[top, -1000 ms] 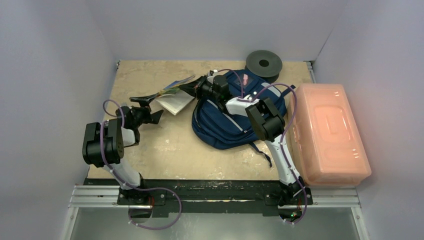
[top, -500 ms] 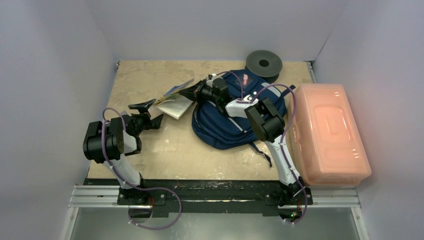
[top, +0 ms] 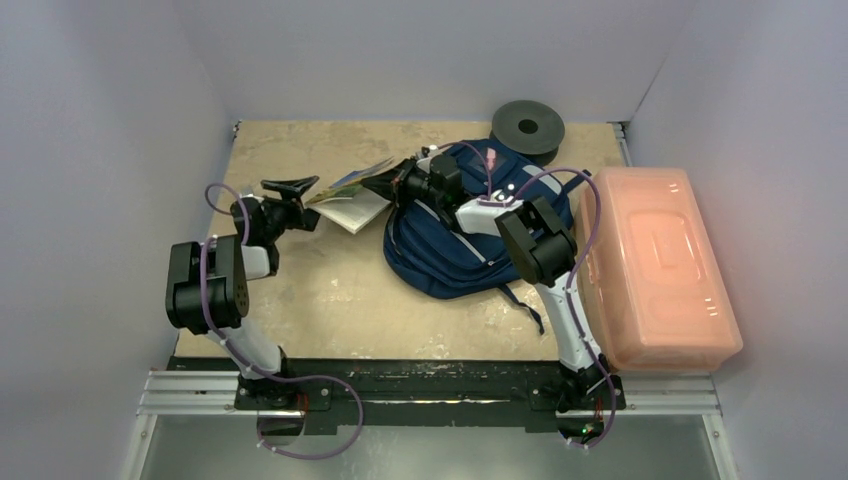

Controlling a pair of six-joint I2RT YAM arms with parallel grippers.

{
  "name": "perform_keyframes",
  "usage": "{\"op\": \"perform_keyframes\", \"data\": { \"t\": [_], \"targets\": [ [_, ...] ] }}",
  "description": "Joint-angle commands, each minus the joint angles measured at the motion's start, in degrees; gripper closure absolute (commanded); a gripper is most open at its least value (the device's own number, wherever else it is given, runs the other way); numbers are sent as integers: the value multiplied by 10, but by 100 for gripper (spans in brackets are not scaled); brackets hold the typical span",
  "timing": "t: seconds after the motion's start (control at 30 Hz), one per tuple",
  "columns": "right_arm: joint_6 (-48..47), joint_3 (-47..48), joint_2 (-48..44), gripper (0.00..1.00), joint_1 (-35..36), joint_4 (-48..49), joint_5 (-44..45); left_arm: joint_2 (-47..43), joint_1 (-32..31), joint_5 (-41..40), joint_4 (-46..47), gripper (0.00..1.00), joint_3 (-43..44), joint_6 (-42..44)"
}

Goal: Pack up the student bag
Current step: Pick up the book from the center of the board.

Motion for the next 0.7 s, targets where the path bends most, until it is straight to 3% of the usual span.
{"op": "perform_keyframes", "data": {
  "t": [0.0, 0.17, 0.27, 0.37, 0.47, 0.57, 0.67],
  "targets": [
    [-3, -15, -46, 100, -5, 38, -4, 11, -7, 10, -8, 29, 14, 20],
    [-17, -27, -54, 98, -4, 34, -9, 19, -14, -5, 27, 53, -2, 13],
    [-79, -24, -68, 76, 0, -19, -29, 25, -17, -2, 45, 77, 1, 10],
    [-291, -6, -110, 47, 0, -195, -37, 15, -17, 6, 24, 86, 8, 39],
    [-553, -2, -197, 23, 8, -425, 49, 0, -17, 18, -19, 100, 20, 82],
    [-750, 16, -264, 14, 38, -592, 148, -4, -19, 39, -53, 100, 37, 113],
    [-932, -37, -347, 11, 131, -661, 413, -26, -20, 55, -81, 100, 33, 138]
  ]
}}
